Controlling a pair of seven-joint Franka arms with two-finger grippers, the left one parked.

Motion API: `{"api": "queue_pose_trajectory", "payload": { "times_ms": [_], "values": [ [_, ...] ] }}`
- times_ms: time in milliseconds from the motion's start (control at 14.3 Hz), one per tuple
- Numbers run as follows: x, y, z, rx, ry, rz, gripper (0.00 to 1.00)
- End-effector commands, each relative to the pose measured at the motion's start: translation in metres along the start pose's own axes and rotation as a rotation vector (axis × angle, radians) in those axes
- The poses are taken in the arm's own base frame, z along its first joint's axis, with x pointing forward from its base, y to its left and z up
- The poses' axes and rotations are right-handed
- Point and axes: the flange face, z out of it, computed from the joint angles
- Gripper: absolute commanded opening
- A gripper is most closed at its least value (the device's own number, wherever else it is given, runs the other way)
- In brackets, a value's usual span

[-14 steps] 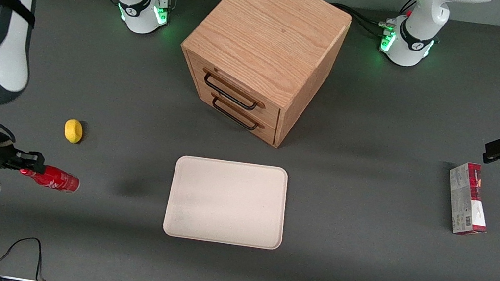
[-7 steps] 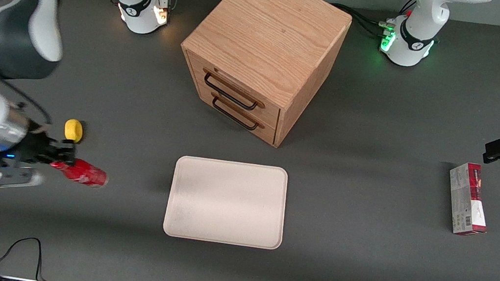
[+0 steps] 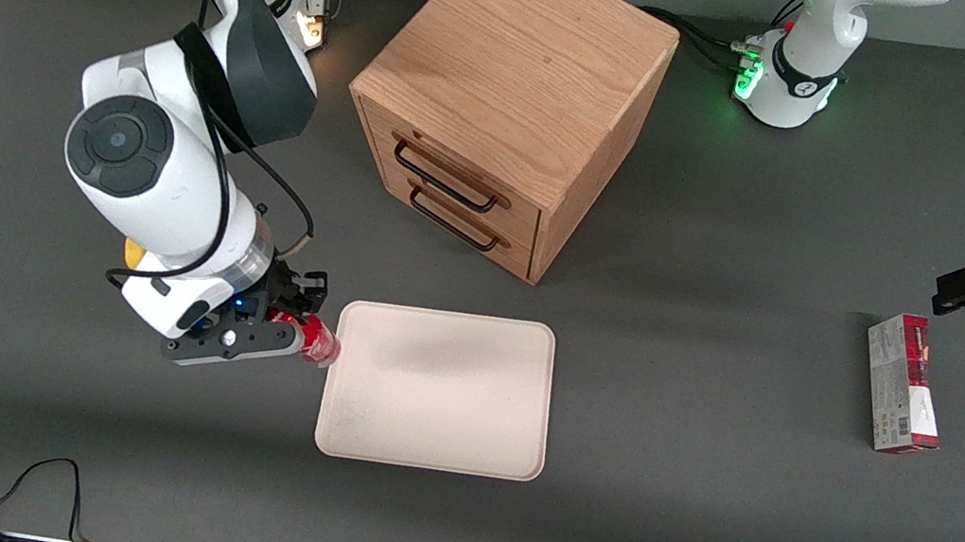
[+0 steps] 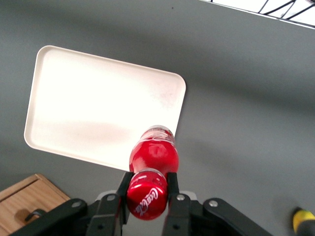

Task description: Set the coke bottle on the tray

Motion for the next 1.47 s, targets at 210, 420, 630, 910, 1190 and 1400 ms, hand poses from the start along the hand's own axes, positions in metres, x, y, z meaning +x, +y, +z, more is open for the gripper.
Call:
{"api": "queue_pose_trajectory", "payload": {
  "times_ms": [210, 420, 630, 910, 1190, 1400],
  "values": [
    [0.035, -0.008, 0.096, -0.012, 0.074, -0.023, 0.07],
    [0.045, -0.009, 0.145, -0.014, 0.103, -0.036, 0.08],
    [0.047, -0.01, 0.162, -0.005, 0.112, -0.036, 0.17],
    [0.045, -0.011, 0.173, 0.003, 0.113, -0.011, 1.0],
    [0.045, -0.01, 0.165, 0.006, 0.121, -0.007, 1.0],
    [0.034, -0.009, 0.119, -0.008, 0.122, -0.005, 1.0]
  ]
}}
